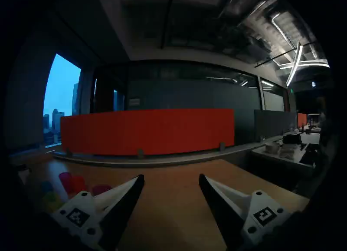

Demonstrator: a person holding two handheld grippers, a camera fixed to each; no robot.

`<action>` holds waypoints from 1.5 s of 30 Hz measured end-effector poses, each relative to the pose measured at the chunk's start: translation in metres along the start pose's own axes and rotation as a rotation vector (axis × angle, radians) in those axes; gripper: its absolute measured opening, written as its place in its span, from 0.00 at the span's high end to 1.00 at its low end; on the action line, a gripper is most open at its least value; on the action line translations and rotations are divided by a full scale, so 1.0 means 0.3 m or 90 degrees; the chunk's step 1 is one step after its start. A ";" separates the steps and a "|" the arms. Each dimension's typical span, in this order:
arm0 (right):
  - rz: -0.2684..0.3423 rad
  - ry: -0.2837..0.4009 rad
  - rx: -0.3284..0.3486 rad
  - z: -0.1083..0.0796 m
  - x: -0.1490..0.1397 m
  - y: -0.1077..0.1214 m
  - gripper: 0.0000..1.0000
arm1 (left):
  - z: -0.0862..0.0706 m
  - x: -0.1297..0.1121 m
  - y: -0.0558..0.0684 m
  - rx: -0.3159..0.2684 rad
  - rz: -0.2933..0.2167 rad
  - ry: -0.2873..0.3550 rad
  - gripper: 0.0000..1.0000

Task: Pour water

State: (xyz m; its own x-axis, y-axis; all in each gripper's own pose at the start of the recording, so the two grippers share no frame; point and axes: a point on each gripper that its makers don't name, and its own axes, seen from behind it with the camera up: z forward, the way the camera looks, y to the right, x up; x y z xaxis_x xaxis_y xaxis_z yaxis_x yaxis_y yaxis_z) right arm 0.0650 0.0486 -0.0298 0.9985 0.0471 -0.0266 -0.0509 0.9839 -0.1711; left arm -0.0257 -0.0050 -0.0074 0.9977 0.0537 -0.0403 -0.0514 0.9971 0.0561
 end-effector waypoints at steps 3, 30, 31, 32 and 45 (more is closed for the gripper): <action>0.000 0.000 0.002 -0.004 0.002 -0.002 0.02 | 0.001 0.000 0.000 0.000 0.000 -0.001 0.00; -0.031 0.037 0.057 0.000 -0.037 -0.118 0.02 | 0.002 -0.002 0.000 -0.001 0.001 -0.002 0.00; -0.031 0.037 0.058 0.003 -0.046 -0.120 0.02 | 0.002 -0.002 0.000 -0.001 0.001 -0.002 0.00; -0.031 0.037 0.060 0.005 -0.056 -0.122 0.02 | 0.002 -0.001 0.000 -0.001 0.001 -0.002 0.00; -0.025 0.024 0.065 0.042 -0.180 -0.110 0.01 | 0.003 -0.003 0.002 -0.001 0.001 -0.002 0.00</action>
State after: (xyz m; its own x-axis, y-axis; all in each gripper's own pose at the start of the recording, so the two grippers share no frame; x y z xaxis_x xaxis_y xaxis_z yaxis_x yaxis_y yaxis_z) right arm 0.0131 0.0159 -0.0104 0.9983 0.0037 -0.0588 -0.0079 0.9974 -0.0710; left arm -0.0265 -0.0045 -0.0066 0.9978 0.0558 -0.0365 -0.0537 0.9971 0.0543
